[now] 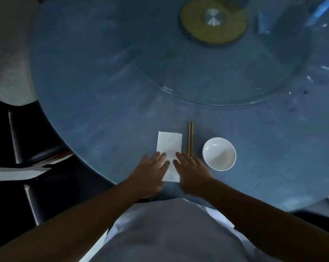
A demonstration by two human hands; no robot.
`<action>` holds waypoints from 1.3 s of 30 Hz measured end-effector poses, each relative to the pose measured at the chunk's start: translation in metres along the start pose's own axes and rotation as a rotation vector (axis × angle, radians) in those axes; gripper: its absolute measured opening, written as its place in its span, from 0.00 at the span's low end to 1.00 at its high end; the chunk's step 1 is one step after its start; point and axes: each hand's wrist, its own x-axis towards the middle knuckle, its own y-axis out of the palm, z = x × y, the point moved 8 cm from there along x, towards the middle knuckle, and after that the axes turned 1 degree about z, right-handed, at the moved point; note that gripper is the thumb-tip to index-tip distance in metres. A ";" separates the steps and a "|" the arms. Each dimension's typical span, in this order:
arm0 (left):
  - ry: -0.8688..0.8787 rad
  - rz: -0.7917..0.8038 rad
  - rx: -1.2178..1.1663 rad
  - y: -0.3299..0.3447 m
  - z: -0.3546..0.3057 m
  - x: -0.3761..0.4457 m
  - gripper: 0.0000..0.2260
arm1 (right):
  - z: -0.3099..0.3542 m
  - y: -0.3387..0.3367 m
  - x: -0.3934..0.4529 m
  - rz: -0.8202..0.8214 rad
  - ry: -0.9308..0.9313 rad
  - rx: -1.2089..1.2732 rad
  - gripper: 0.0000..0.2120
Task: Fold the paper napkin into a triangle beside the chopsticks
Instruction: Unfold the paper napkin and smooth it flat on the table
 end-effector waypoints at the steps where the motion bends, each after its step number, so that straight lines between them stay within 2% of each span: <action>1: 0.059 -0.013 -0.006 0.003 -0.006 0.001 0.31 | 0.002 0.002 0.001 -0.001 -0.019 0.001 0.35; 4: 0.188 -0.011 0.025 0.006 -0.022 0.003 0.23 | 0.003 0.001 0.001 -0.046 -0.057 0.000 0.31; 8: 0.240 -0.037 0.074 0.011 -0.026 0.008 0.14 | 0.003 0.001 -0.002 -0.055 -0.055 0.033 0.29; 14: 0.313 -0.075 0.125 0.009 -0.035 0.016 0.13 | -0.002 -0.015 -0.016 -0.184 0.036 0.191 0.23; 22: 0.301 -0.103 0.127 0.001 -0.045 0.022 0.04 | -0.008 -0.005 -0.027 -0.132 0.101 0.238 0.08; 27: 0.246 -0.132 0.037 -0.004 -0.039 0.023 0.02 | -0.012 0.002 -0.030 -0.077 0.093 0.185 0.09; 32: 0.249 -0.155 -0.005 -0.007 -0.038 0.025 0.04 | -0.010 0.010 -0.026 -0.037 -0.003 0.032 0.14; 36: 0.248 -0.192 -0.034 -0.010 -0.037 0.027 0.07 | -0.010 0.009 -0.023 -0.025 -0.023 0.008 0.16; 39: 0.214 -0.233 -0.198 -0.012 -0.031 0.027 0.04 | -0.011 0.008 -0.022 -0.027 -0.035 0.003 0.14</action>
